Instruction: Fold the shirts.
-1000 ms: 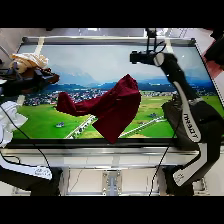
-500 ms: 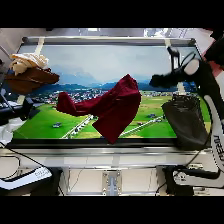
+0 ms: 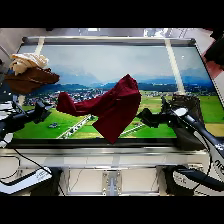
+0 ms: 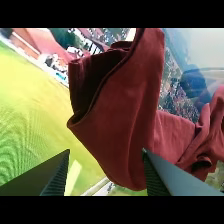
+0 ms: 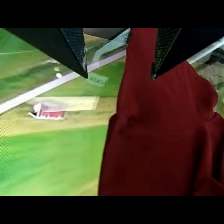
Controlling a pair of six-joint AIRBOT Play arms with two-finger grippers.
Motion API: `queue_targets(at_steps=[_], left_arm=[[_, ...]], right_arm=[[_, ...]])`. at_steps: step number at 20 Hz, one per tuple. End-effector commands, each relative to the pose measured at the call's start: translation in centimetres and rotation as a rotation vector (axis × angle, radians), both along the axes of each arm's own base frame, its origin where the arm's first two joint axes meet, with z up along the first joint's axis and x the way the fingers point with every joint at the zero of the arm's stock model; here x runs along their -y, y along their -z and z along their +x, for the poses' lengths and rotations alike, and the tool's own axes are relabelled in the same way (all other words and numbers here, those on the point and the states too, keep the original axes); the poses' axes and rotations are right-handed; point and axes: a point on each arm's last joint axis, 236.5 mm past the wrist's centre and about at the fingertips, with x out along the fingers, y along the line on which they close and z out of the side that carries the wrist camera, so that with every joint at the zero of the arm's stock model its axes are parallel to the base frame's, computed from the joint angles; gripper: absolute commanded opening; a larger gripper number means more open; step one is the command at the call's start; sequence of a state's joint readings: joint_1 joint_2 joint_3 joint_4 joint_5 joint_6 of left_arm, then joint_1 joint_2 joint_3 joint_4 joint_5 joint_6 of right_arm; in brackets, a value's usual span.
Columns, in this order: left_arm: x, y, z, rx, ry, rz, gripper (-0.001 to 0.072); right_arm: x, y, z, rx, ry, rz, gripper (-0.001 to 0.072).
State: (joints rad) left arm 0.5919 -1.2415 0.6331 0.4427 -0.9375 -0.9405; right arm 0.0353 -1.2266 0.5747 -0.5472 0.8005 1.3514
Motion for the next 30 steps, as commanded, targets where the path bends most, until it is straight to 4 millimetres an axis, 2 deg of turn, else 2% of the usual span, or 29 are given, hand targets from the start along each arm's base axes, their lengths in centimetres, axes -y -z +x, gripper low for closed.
queue_targets(at_steps=[1,4,9,10,11,12,13,15,18,23,25,28,29,30], left_arm=[[0.2,-0.2,0.3,0.012,-0.012,-0.011,0.0504],[0.4,-0.2,0.3,0.012,-0.006,-0.017,0.0504],[0.4,-0.1,0.2,0.008,-0.003,-0.014,0.0504],[0.4,0.0,0.1,0.004,0.001,-0.009,0.0504],[0.4,0.3,-0.2,-0.006,0.015,0.003,0.0503],[0.4,0.8,-0.8,-0.027,0.037,0.025,0.0501],[0.3,1.5,-1.5,-0.064,0.05,0.041,0.0497],[0.0,2.6,-2.5,-0.108,0.074,0.08,0.0498],[0.5,2.5,-1.0,-0.055,0.074,0.073,0.0497],[4.2,4.5,1.2,-0.011,0.13,0.021,0.0492],[3.9,5.2,2.7,0.012,0.083,0.031,0.0486],[3.0,5.1,4.3,0.036,0.044,0.042,0.0484],[2.9,4.8,4.6,0.046,0.044,0.044,0.0444],[3.0,4.3,4.9,0.057,0.053,0.038,0.0295]], right_arm=[[-1.0,1.8,-0.3,-0.029,0.062,0.02,0.0452],[-2.5,3.4,0.4,-0.046,0.1,0.041,0.0452],[-4.6,3.6,3.5,-0.015,0.118,0.082,0.045],[-4.9,3.5,4.2,-0.013,0.126,0.089,0.0408],[-5.0,3.3,4.8,-0.01,0.134,0.098,0.0273],[-5.1,3.0,5.3,0.002,0.133,0.1,0.0073],[-5.1,2.6,5.6,0.015,0.13,0.1,0.0019],[-5.2,2.1,6.1,0.032,0.123,0.101,0.0018],[-5.6,1.7,6.1,0.034,0.109,0.114,0.0017],[-6.2,1.4,5.5,0.022,0.082,0.138,0.0018],[-6.4,1.3,5.4,0.018,0.075,0.145,0.0017],[-6.4,1.3,5.3,0.018,0.074,0.145,0.0018],[-6.4,1.3,5.4,0.021,0.072,0.143,0.0018],[-6.4,1.2,5.4,0.021,0.072,0.144,0.0017]])
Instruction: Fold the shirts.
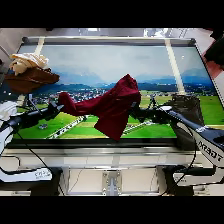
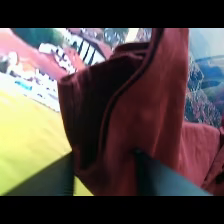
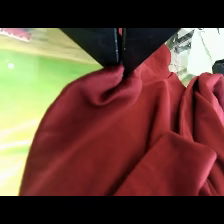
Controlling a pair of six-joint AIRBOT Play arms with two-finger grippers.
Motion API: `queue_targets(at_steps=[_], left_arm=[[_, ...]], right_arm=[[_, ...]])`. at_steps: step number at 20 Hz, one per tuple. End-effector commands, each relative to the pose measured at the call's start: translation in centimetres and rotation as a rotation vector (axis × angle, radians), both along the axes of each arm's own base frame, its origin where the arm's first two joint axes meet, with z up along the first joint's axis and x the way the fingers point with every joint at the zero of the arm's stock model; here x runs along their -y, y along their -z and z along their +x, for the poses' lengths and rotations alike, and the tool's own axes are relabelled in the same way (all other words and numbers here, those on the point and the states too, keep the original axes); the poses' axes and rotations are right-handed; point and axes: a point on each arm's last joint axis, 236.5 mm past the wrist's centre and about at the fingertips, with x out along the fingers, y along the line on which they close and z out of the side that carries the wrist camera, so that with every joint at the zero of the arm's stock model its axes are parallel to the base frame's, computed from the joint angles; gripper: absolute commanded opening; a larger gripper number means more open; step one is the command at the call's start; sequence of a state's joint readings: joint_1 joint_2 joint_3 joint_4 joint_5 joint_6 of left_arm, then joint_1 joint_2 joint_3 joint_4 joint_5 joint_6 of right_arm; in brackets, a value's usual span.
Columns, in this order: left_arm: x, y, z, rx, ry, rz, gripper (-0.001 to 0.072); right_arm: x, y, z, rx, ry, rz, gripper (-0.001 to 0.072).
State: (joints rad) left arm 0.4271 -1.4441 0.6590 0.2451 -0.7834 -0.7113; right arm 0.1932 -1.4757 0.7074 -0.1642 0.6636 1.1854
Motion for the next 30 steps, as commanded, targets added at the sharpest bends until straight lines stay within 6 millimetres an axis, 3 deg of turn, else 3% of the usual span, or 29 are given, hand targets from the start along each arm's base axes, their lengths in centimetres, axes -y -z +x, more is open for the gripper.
queue_targets(at_steps=[1,4,6,9,12,14,16,18,19,21,23,24,26,28,30], left_arm=[[0.2,-1.2,1.6,0.048,-0.004,-0.022,0.0039],[2.7,-5.1,2.0,0.126,0.065,-0.174,0.0016],[3.0,-9.2,1.8,0.21,0.11,-0.226,0.0014],[0.4,-18.2,0.1,0.387,0.101,-0.224,0.0014],[-3.4,-28.7,-3.2,0.595,-0.003,-0.074,0.0014],[-4.1,-35.5,-5.9,0.731,-0.055,0.069,0.0014],[-3.2,-41.4,-7.9,0.83,-0.082,0.152,0.0013],[-1.4,-46.6,-9.4,0.907,-0.048,0.246,0.0012],[-1.2,-48.0,-9.7,0.904,-0.038,0.326,0.0012],[-2.8,-47.2,-9.3,0.757,-0.061,0.488,0.0012],[-4.1,-43.0,-8.0,0.568,-0.047,0.532,0.0012],[-3.4,-39.8,-7.2,0.462,0.03,0.515,0.0013],[-0.5,-32.9,-5.5,0.254,0.236,0.473,0.0013],[2.1,-26.0,-3.4,0.081,0.41,0.488,0.0014],[4.3,-17.8,-1.5,-0.108,0.571,0.514,0.0014]], right_arm=[[-0.1,-0.1,-0.1,0.001,-0.006,0.003,0.0017],[-0.5,-1.1,0.1,0.027,-0.025,0.014,0.0016],[-0.6,-5.0,1.0,0.195,-0.103,-0.024,0.0014],[-0.1,-15.5,0.6,0.512,-0.212,-0.122,0.0014],[1.6,-27.8,-3.0,0.812,-0.224,-0.217,0.0014],[3.6,-37.1,-7.0,1.029,-0.153,-0.267,0.0012],[5.2,-45.0,-12.0,1.216,-0.099,-0.287,0.0012],[6.7,-51.3,-17.4,1.368,-0.058,-0.305,0.0012],[7.3,-52.9,-18.8,1.403,-0.044,-0.332,0.0011],[9.0,-53.1,-18.9,1.375,-0.022,-0.434,0.0011],[10.0,-49.7,-15.9,1.255,-0.045,-0.547,0.001],[9.7,-47.1,-13.9,1.168,-0.089,-0.569,0.001],[8.7,-40.7,-10.4,0.971,-0.195,-0.582,0.001],[7.7,-32.0,-7.0,0.742,-0.311,-0.589,0.001],[6.8,-23.1,-5.1,0.548,-0.389,-0.566,0.001]])
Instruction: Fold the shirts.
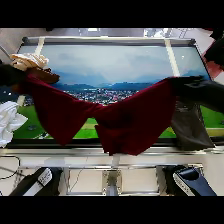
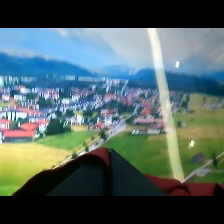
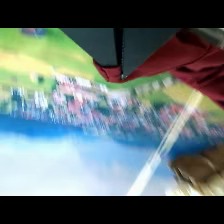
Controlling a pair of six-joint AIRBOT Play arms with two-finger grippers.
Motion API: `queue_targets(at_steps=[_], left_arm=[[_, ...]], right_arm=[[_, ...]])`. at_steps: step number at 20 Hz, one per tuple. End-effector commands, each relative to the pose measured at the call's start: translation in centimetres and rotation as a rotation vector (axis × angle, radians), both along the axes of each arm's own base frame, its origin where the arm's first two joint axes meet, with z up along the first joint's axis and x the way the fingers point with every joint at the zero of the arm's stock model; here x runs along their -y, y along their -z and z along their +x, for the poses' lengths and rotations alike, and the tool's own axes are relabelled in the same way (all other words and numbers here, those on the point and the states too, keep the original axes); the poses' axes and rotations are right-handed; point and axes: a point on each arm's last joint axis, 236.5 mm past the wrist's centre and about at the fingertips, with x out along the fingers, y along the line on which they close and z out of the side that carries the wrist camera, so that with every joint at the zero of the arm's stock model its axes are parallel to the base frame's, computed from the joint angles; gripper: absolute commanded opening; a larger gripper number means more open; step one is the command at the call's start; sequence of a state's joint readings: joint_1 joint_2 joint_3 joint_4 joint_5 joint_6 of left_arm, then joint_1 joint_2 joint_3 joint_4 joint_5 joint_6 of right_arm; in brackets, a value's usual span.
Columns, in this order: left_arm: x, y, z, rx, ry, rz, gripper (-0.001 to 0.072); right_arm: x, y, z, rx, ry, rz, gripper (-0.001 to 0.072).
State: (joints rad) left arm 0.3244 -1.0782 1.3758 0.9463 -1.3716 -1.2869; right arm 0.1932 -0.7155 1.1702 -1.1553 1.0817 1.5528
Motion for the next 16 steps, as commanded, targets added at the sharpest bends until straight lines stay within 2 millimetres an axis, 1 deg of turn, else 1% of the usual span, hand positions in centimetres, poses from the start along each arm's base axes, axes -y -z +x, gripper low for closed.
queue_targets(at_steps=[1,2,3,4,5,6,7,8,9,10,11,12,13,14,15,16], left_arm=[[3.0,13.8,2.1,-0.355,0.161,0.185,0.0015],[3.6,17.6,3.6,-0.398,0.172,0.197,0.0015],[4.1,20.7,5.4,-0.407,0.16,0.191,0.0016],[4.1,23.5,7.3,-0.406,0.108,0.175,0.0016],[4.1,25.3,9.0,-0.396,0.044,0.146,0.0028],[4.1,26.3,10.6,-0.366,-0.009,0.111,0.0161],[3.9,26.4,11.9,-0.327,-0.047,0.085,0.0428],[3.5,25.8,13.2,-0.281,-0.086,0.06,0.0602],[3.0,24.8,14.0,-0.251,-0.113,0.039,0.0622],[2.2,23.3,14.6,-0.222,-0.14,0.014,0.062],[1.3,21.4,14.9,-0.191,-0.169,-0.019,0.0619],[0.6,18.9,14.6,-0.169,-0.189,-0.061,0.0619],[0.1,16.3,13.4,-0.162,-0.186,-0.093,0.0619],[-0.3,14.3,11.9,-0.154,-0.162,-0.084,0.0618],[-0.6,12.8,10.1,-0.149,-0.147,-0.069,0.0607],[-1.0,12.1,7.8,-0.159,-0.15,-0.051,0.0605]], right_arm=[[-1.0,14.4,2.3,-0.343,-0.029,-0.061,0.0011],[-1.5,18.1,2.6,-0.409,-0.032,-0.051,0.0011],[-1.8,21.3,2.7,-0.468,-0.029,-0.041,0.0011],[-2.0,23.7,2.8,-0.513,-0.029,-0.04,0.0011],[-2.2,25.6,2.9,-0.555,-0.031,-0.037,0.0011],[-2.5,26.9,3.1,-0.579,-0.037,-0.034,0.0011],[-2.7,27.7,3.7,-0.576,-0.039,-0.024,0.0011],[-2.9,28.0,4.5,-0.559,-0.033,-0.016,0.0011],[-2.8,28.1,5.2,-0.535,-0.021,-0.012,0.0012],[-2.7,27.9,5.8,-0.509,-0.009,-0.012,0.0013],[-2.6,27.7,6.2,-0.493,-0.002,-0.012,0.0013],[-2.6,27.6,6.2,-0.491,-0.004,-0.012,0.0013],[-2.7,27.6,6.0,-0.497,-0.009,-0.013,0.0013],[-2.7,27.6,6.0,-0.499,-0.011,-0.012,0.0013],[-2.7,27.6,6.0,-0.5,-0.011,-0.012,0.0013],[-2.7,27.6,6.0,-0.498,-0.01,-0.012,0.0013]])
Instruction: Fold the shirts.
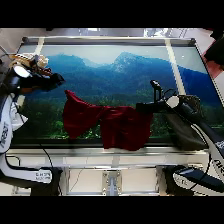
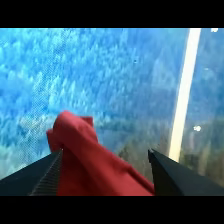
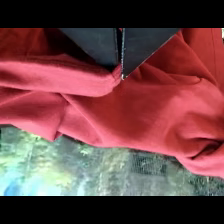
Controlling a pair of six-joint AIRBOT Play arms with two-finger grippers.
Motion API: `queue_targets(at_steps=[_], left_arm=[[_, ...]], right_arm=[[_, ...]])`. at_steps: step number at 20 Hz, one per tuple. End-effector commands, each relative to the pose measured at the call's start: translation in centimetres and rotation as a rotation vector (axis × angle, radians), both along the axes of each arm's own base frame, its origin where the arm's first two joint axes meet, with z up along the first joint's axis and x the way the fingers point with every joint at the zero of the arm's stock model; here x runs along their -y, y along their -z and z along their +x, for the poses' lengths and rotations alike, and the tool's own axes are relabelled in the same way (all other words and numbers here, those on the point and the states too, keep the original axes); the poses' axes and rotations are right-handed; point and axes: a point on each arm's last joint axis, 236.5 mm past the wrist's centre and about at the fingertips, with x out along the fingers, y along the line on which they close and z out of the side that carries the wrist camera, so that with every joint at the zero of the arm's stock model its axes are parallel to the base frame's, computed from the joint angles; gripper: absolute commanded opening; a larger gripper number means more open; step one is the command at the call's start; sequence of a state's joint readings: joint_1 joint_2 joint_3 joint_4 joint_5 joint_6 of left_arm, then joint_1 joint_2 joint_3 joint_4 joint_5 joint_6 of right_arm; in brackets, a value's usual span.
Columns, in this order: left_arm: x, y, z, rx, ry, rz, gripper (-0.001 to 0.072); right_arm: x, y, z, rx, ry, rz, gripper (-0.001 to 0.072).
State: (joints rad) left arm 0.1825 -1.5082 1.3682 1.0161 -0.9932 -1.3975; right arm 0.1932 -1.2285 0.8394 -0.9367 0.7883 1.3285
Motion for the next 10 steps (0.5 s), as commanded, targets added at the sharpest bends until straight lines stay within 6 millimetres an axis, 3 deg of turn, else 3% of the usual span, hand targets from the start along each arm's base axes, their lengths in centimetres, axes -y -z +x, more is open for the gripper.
queue_targets(at_steps=[1,5,10], left_arm=[[-0.8,-3.4,-6.4,-0.021,-0.015,-0.011,0.0605],[1.6,1.2,-16.6,-0.201,-0.191,-0.145,0.0605],[4.4,7.5,-25.2,-0.427,-0.344,-0.272,0.0604]], right_arm=[[-0.1,0.2,0.3,0.009,0.004,0.003,0.0013],[-0.2,0.0,0.4,0.008,0.01,0.015,0.0013],[-0.3,0.0,0.4,0.009,0.007,0.015,0.0014]])
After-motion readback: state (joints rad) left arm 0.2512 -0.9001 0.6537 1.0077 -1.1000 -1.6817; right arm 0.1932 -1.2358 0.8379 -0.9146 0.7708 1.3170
